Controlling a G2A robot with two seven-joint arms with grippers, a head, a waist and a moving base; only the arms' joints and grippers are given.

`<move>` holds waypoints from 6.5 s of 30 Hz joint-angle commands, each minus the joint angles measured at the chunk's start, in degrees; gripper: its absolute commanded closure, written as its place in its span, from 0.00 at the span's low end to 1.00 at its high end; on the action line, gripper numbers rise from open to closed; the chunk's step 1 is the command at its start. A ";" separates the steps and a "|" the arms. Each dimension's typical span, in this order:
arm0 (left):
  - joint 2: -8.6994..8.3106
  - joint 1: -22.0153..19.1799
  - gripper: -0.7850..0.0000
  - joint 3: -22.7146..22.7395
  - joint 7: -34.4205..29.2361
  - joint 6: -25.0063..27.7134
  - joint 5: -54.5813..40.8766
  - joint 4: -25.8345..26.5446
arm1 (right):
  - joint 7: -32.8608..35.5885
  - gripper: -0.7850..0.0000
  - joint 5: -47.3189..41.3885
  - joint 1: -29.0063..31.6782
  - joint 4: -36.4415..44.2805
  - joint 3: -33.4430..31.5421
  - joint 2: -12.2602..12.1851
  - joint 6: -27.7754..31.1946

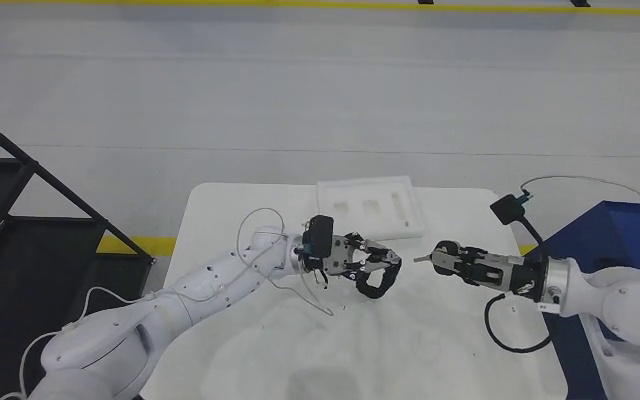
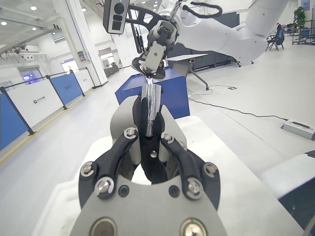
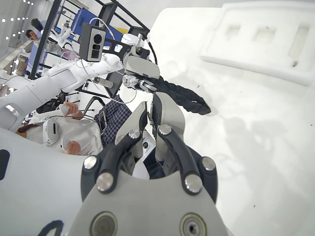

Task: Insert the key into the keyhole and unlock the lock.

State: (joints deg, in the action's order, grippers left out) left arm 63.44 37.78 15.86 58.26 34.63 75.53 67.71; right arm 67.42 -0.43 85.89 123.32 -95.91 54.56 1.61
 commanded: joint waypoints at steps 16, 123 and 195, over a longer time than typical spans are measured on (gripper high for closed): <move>9.07 -0.09 1.00 -0.08 3.15 -10.88 7.20 -11.09 | -11.97 1.00 13.00 8.57 11.09 -0.11 -0.14 -8.52; 15.66 2.85 1.00 11.81 5.02 1.37 20.41 -18.72 | -14.59 1.00 27.32 4.73 9.10 9.79 -0.57 -12.65; 7.13 2.94 1.00 16.40 -35.70 23.37 -7.30 -4.85 | -15.51 0.00 52.89 1.54 8.18 16.89 -2.85 29.34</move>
State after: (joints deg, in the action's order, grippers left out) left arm 70.53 40.67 32.20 22.52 58.00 68.15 62.83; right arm 51.82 52.27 87.58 131.54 -79.33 51.70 30.94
